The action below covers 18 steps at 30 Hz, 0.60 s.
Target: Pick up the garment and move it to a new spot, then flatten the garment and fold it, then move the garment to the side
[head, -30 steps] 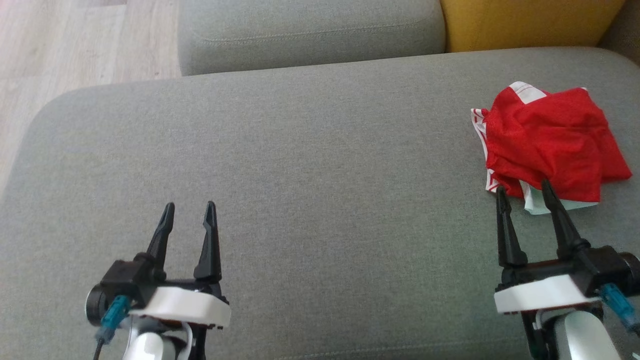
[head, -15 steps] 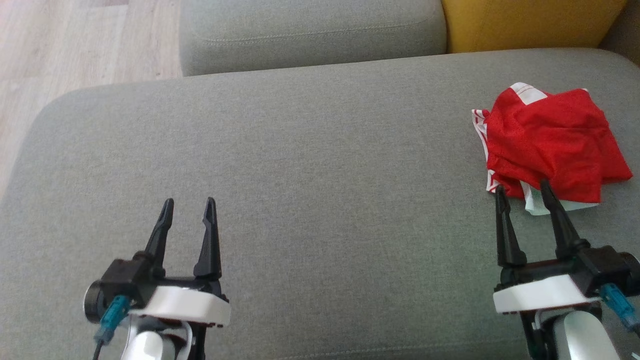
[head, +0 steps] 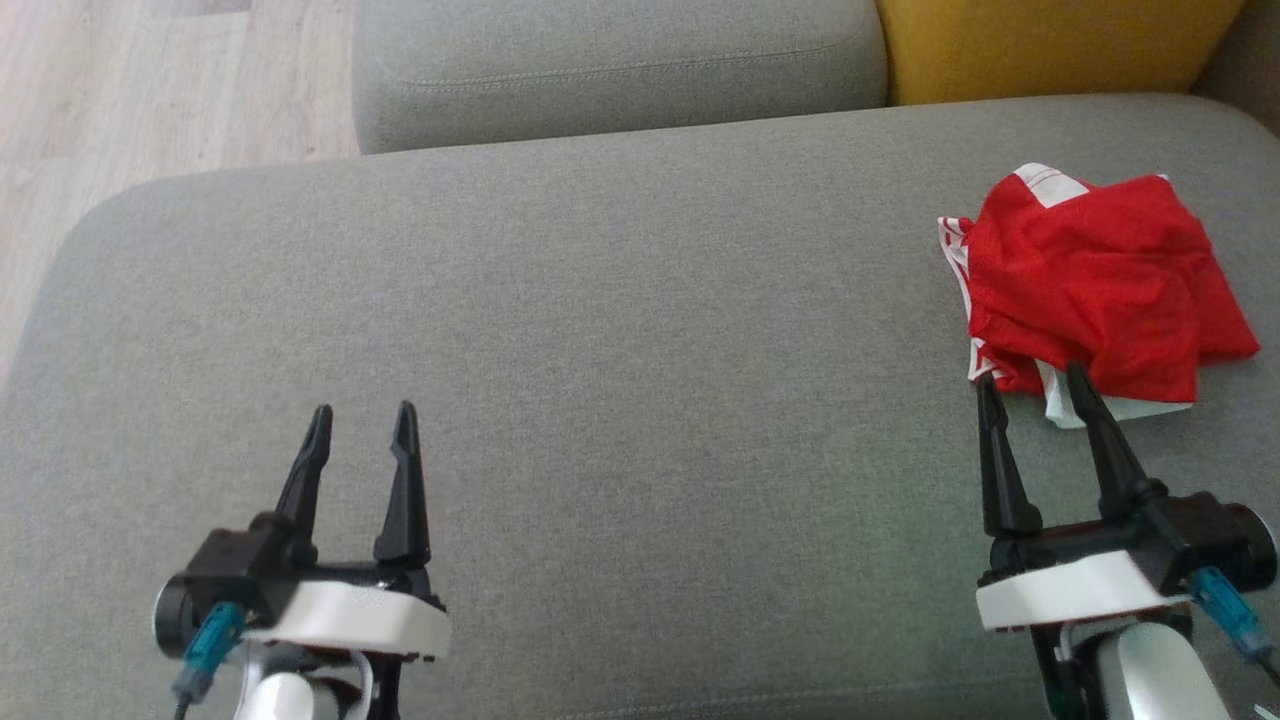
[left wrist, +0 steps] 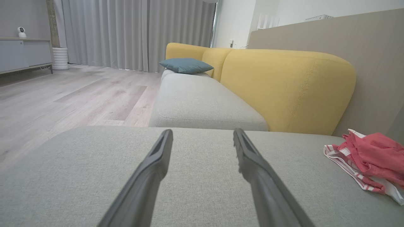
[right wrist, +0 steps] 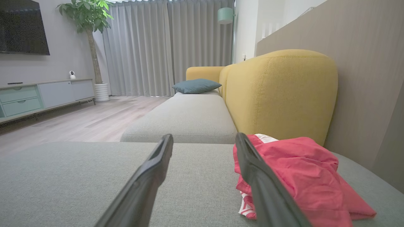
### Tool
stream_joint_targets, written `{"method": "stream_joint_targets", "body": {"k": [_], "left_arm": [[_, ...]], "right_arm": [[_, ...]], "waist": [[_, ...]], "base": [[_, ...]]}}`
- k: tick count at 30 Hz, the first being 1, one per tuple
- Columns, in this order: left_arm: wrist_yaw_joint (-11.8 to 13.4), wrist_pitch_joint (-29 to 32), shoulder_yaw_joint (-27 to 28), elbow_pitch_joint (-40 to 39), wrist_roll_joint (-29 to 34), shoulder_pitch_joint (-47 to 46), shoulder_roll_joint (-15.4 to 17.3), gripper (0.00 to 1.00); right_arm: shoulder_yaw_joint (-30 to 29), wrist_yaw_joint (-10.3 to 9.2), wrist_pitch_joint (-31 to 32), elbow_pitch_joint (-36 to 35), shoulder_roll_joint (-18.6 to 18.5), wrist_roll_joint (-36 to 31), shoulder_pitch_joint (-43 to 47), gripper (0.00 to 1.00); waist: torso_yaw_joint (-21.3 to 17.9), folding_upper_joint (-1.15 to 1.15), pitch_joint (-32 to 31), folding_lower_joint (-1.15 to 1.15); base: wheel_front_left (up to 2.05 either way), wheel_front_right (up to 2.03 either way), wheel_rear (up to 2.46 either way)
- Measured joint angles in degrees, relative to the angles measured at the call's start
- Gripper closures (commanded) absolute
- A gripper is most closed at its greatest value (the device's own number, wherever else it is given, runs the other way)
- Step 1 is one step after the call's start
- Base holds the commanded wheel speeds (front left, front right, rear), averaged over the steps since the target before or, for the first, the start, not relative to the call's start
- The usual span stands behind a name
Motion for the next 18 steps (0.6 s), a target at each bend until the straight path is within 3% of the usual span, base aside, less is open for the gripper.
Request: {"method": "stream_joint_targets", "body": {"k": [5, 6, 11, 18], "left_arm": [[0.01, 0.0, 0.75, -1.69, -1.1, 0.03, 0.0, 0.0], [0.01, 0.0, 0.79, -1.88, -1.4, 0.03, 0.01, 1.0], [0.03, 0.19, 0.56, 2.29, -1.83, 2.1, -0.14, 1.0], [-0.01, 1.11, 0.65, 2.49, -6.69, 2.8, -0.09, 1.0]], "right_arm": [[0.03, 0.0, 0.0, 0.02, 0.0, 0.1, 0.0, 0.0], [0.07, 0.01, 0.0, 0.02, 0.0, 0.1, -0.01, 1.0], [0.19, -0.01, 0.26, 4.09, 0.05, 0.4, 1.75, 1.0], [0.18, -0.01, 0.87, 4.21, 0.05, 5.81, 2.27, 1.0]], "waist": [[-0.12, 0.0, 0.05, 0.0], [-0.16, 0.0, 0.03, 0.0], [-0.16, 0.0, 0.02, 0.0], [0.0, 0.0, 0.0, 0.0]], "base": [[0.0, 0.0, 0.0], [0.0, 0.0, 0.0], [0.0, 0.0, 0.0], [0.0, 0.0, 0.0]]}}
